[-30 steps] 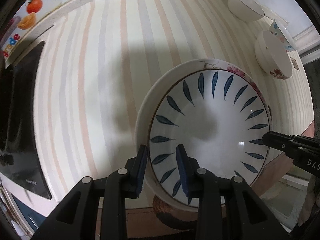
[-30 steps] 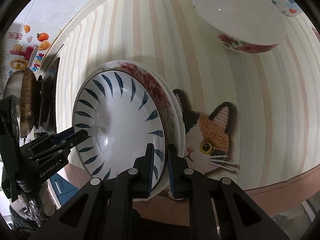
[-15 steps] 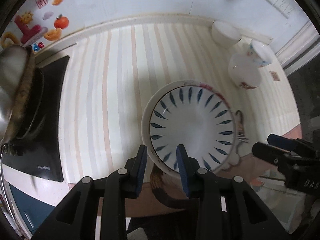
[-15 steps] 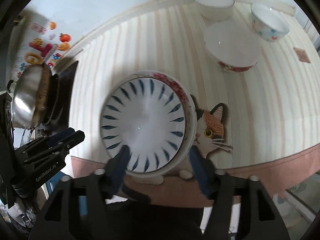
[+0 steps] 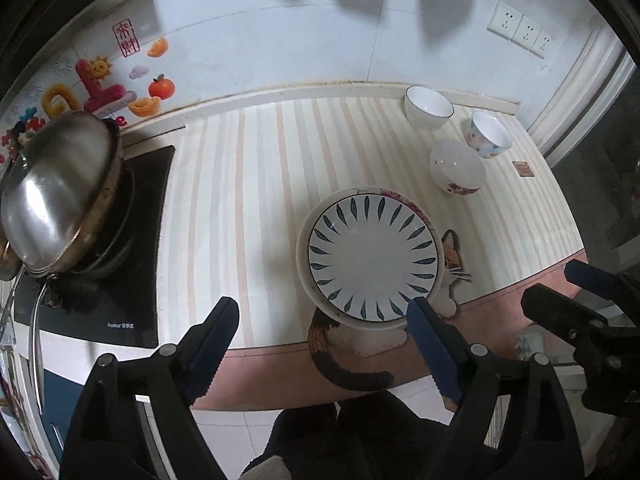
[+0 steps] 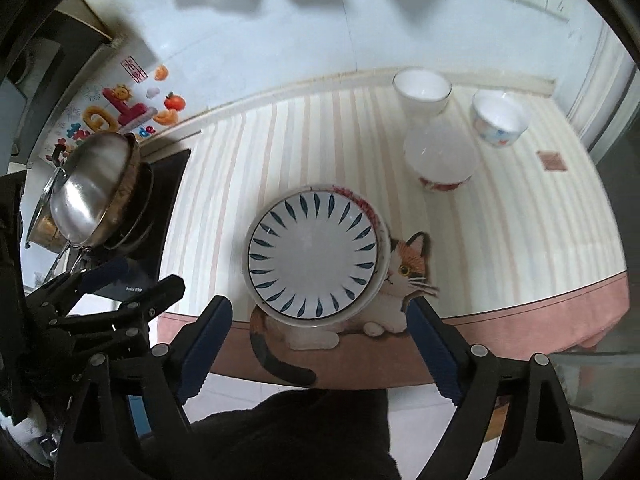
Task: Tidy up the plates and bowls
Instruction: 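Open the left tool and pull both tools back from the plates, then grasp the rim of the white bowl with the left tool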
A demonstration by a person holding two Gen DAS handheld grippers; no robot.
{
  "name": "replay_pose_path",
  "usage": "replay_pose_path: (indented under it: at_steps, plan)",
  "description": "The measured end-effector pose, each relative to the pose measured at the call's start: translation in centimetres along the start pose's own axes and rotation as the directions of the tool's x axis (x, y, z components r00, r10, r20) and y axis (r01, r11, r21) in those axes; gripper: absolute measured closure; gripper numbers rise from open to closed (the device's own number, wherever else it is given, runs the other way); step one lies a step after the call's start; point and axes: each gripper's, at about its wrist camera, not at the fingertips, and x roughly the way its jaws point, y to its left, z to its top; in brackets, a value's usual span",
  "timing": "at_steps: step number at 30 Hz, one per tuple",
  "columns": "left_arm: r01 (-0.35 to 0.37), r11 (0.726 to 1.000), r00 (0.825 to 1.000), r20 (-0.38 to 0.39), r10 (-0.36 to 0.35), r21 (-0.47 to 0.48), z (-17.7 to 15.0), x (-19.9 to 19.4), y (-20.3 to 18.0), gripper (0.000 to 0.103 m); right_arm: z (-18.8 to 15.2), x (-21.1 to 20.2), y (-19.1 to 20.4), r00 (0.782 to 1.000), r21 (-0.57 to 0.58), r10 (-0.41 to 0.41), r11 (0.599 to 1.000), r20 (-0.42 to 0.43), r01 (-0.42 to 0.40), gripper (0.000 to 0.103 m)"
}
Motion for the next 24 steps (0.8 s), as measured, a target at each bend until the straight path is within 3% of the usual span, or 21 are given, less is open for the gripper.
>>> replay_pose_path:
  at_steps: [11,15,20,24]
  plan:
    - [0.04,0.999,0.999,0.024,-0.04,-0.007,-2.4,-3.6,0.2,0.016,-2.8,-4.8,2.3,0.999,-0.005,-0.022,1.0,0.05,0.022,0.01]
    - [0.05,0.999,0.997,0.055,-0.05,-0.001,-2.6,-4.6,0.1,0.006,-3.6,-5.5,2.6,0.999,-0.001,-0.018,1.0,0.044,0.018,0.01]
    - [0.055,0.998,0.993,0.104,-0.052,-0.024,-1.4,-5.1,-0.2,0.005,-3.5,-5.5,1.9,0.999,0.017,0.02,1.0,0.047,-0.021,0.01]
    - [0.041,0.998,0.988,0.148,-0.035,-0.038,0.8,-4.7,-1.1,0.002,-1.9,-4.9,-0.4,0.993,0.042,0.096,0.994,0.066,-0.099,0.008]
